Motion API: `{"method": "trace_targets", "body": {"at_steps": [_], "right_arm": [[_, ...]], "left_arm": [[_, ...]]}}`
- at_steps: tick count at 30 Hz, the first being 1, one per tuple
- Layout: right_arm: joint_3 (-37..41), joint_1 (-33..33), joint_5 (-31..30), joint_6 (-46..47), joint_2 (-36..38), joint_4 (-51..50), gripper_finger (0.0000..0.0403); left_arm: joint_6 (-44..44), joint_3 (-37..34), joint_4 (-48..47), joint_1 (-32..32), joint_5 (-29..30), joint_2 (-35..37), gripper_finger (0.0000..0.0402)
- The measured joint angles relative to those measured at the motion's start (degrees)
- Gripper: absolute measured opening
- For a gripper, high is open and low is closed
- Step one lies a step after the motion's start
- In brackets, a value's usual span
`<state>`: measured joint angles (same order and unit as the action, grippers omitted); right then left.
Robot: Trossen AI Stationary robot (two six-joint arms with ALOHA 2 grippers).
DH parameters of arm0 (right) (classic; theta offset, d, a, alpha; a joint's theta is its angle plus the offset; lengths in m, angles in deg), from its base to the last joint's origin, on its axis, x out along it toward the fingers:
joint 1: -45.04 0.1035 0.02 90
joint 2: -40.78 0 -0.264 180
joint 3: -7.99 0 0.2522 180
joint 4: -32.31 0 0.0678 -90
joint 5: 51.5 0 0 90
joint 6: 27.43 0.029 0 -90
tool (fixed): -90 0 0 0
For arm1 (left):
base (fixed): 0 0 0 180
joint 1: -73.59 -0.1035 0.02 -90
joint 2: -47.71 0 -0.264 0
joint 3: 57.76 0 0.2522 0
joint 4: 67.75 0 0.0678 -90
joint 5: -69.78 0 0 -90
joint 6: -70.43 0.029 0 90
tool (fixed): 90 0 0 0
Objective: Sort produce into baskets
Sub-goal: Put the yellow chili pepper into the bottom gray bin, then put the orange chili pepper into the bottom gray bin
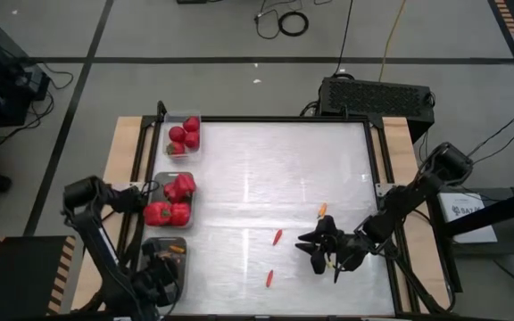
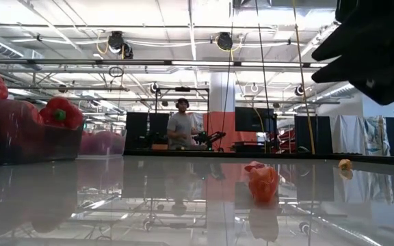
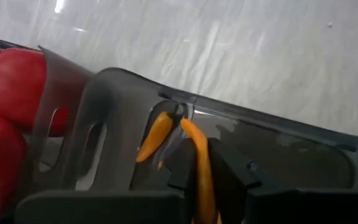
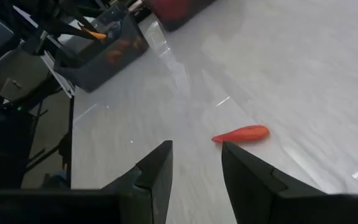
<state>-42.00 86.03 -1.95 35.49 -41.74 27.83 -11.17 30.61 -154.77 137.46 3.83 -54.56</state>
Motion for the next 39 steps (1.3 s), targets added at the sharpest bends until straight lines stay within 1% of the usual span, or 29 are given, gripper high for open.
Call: {"method": "trace_targets", "body": {"at_steps": [5,9,12,16,25,28,31,33,35,37,39], "right_arm": [[0.0,0.0,0.0,-0.7,-0.9,1.9,0.0130],[0.0,0.0,0.0,-1.9,-1.1,3.3,0.0130],[0.0,0.0,0.0,-2.4,-1.1,3.3,0.0130],[0.0,0.0,0.0,-2.5,-1.1,3.3,0.0130],[0.0,0.0,0.0,-2.0,-1.1,3.3,0.0130],[0.0,0.0,0.0,-1.6,-1.1,3.3,0.0130],[0.0,0.0,0.0,-1.6,-1.1,3.3,0.0130],[0.0,0.0,0.0,-1.4,-1.1,3.3,0.0130],[0.0,0.0,0.0,-0.7,-1.1,2.9,0.0130],[0.0,0.0,0.0,-0.6,-1.1,2.7,0.0130],[0.0,0.0,0.0,-0.6,-1.1,2.6,0.0130]], "left_arm": [[-0.4,0.0,0.1,0.0,-0.8,-2.1,0.0095],[-0.4,0.0,-0.4,-0.2,-3.6,-2.3,0.0131],[-0.3,0.5,-1.6,-0.8,-6.3,-1.9,0.0150],[1.5,1.8,-2.6,-2.3,-9.1,-0.9,0.0159],[6.0,7.6,-1.8,-7.5,-8.6,-0.7,0.0160],[10.9,9.1,1.6,-9.2,-4.6,-0.7,0.0160],[18.7,9.2,9.0,-10.7,3.4,-0.6,0.0160],[25.4,9.2,15.1,-11.6,9.5,-0.8,0.0160],[32.6,9.2,21.1,-12.8,14.2,-1.3,0.0160],[38.8,9.2,26.3,-14.0,17.1,-2.1,0.0160],[42.7,9.2,31.5,-15.8,18.5,-3.3,0.0160]]}}
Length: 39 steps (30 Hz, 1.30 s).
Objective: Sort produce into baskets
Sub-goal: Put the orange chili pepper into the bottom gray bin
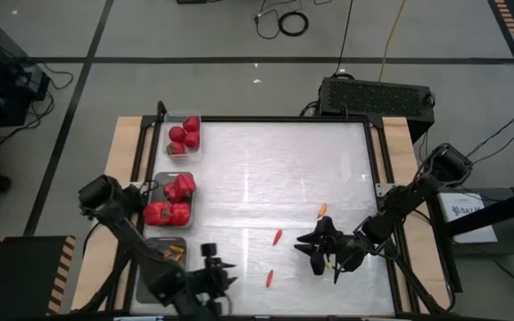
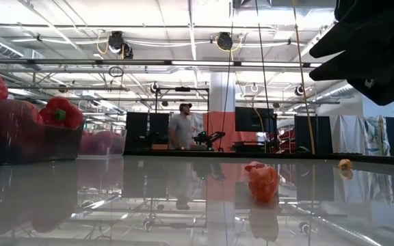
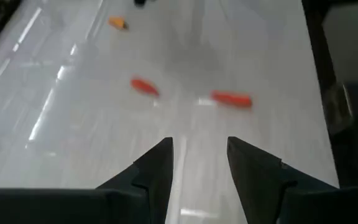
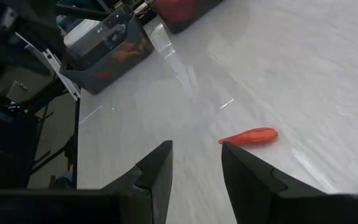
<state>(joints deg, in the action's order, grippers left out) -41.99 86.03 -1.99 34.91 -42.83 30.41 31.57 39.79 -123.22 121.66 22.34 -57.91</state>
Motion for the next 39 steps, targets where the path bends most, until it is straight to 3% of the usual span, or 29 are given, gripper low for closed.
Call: {"method": "trace_targets", "body": {"at_steps": [9,12,17,24,39], "right_arm": [[0.0,0.0,0.0,0.0,0.0,-0.1,0.0130],[0.0,0.0,0.0,-0.1,0.0,-0.1,0.0130],[0.0,0.0,0.0,-0.2,0.0,-0.2,0.0130],[0.0,0.0,0.0,-0.2,0.0,-1.5,0.0130],[0.0,0.0,0.1,0.5,0.0,-3.1,0.0130]], "left_arm": [[-0.3,0.0,9.4,-9.7,-3.4,-10.7,0.0160],[-4.9,-0.1,15.9,-12.9,-5.0,-14.6,0.0160],[-5.4,-0.1,27.7,-17.1,-9.2,-19.4,0.0160],[-7.0,-0.1,29.4,-20.1,-4.9,-19.8,0.0160],[-10.0,0.0,36.9,-23.6,-4.7,-24.5,0.0160]]}}
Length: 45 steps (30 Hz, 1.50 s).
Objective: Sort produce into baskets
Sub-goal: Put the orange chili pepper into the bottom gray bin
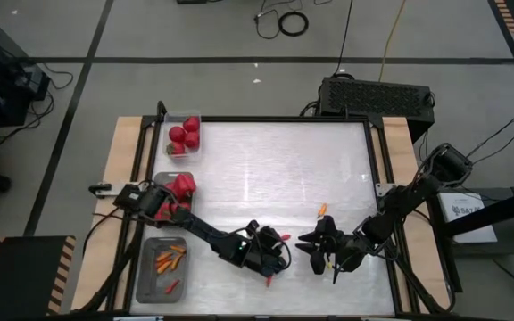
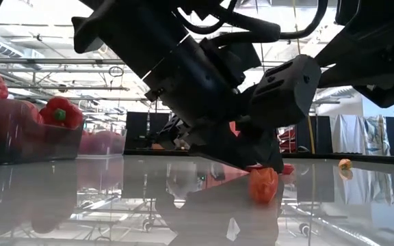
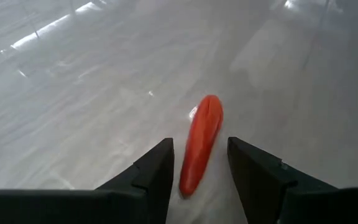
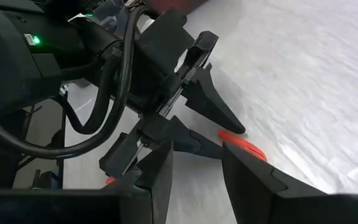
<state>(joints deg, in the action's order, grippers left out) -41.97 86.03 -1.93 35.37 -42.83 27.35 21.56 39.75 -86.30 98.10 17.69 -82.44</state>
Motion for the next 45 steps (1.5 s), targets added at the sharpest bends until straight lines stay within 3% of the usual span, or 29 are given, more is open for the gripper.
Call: {"method": "trace_targets", "body": {"at_steps": [7,15,21,29,33,40,45], "right_arm": [[0.0,0.0,0.0,0.0,0.0,-0.1,0.0130],[0.0,0.0,0.0,0.0,0.0,-0.1,0.0130],[0.0,0.0,0.2,0.1,0.0,-0.2,0.0130],[0.0,0.4,0.2,0.7,0.0,-0.2,0.0130],[0.0,0.6,0.2,1.1,0.0,-0.1,0.0130],[0.0,1.2,-0.2,2.0,0.0,0.0,0.0130],[0.0,1.1,-0.6,2.8,0.0,0.0,0.0130]], "left_arm": [[3.1,0.0,-0.2,0.0,-0.1,0.0,0.0141],[7.3,0.0,-1.3,0.1,-1.5,0.5,0.0015],[8.4,-0.1,-5.7,1.6,-2.5,3.8,0.0018],[9.2,-0.1,-19.4,5.8,-1.3,12.3,0.0012],[8.7,-0.1,-25.0,9.5,-3.8,16.9,0.0011],[-0.1,0.0,-37.7,17.8,-15.0,25.2,0.0010],[-12.3,0.0,-48.7,24.4,-18.5,29.0,0.0010]]}}
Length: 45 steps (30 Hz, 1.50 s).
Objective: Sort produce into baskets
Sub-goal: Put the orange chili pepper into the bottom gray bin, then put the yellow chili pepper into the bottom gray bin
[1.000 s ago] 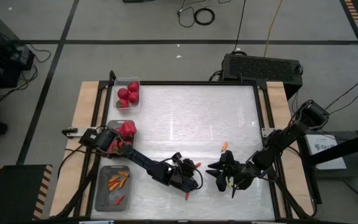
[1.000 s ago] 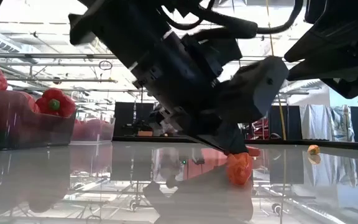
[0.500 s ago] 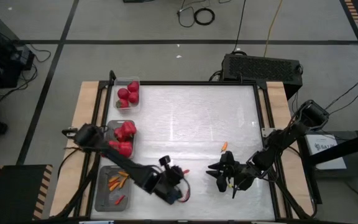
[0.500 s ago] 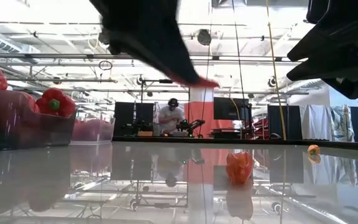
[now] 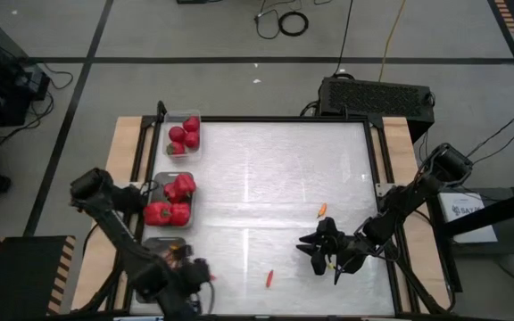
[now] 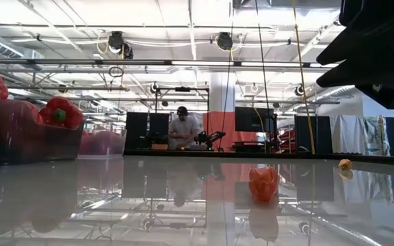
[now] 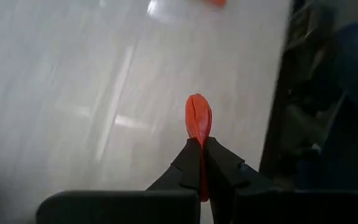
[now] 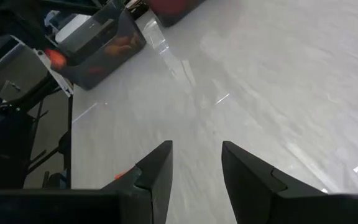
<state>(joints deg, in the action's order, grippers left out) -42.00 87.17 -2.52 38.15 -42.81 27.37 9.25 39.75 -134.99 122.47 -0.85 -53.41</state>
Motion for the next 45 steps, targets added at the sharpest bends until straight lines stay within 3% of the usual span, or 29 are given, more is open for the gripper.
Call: {"method": "trace_targets", "body": {"at_steps": [10,19,23,37,45], "right_arm": [[0.0,0.5,-1.4,1.3,-0.9,0.7,0.0130],[0.0,0.5,-0.6,1.6,-3.9,1.6,0.0130],[0.0,0.5,-0.7,1.3,-3.9,2.6,0.0130],[0.0,0.3,-0.7,-0.3,-3.9,3.2,0.0130],[0.0,-0.1,-0.7,-0.4,-3.9,3.2,0.0130]], "left_arm": [[-24.7,-0.1,-20.7,10.8,-6.3,1.1,0.0009],[-32.9,-0.1,-23.5,15.1,-6.3,1.1,0.0009],[-33.0,-0.1,-23.5,15.4,-6.3,1.1,0.0022],[-32.8,-0.7,-24.2,15.3,-2.3,1.0,0.0128],[-22.3,-0.7,-17.4,13.7,15.2,1.0,0.0142]]}}
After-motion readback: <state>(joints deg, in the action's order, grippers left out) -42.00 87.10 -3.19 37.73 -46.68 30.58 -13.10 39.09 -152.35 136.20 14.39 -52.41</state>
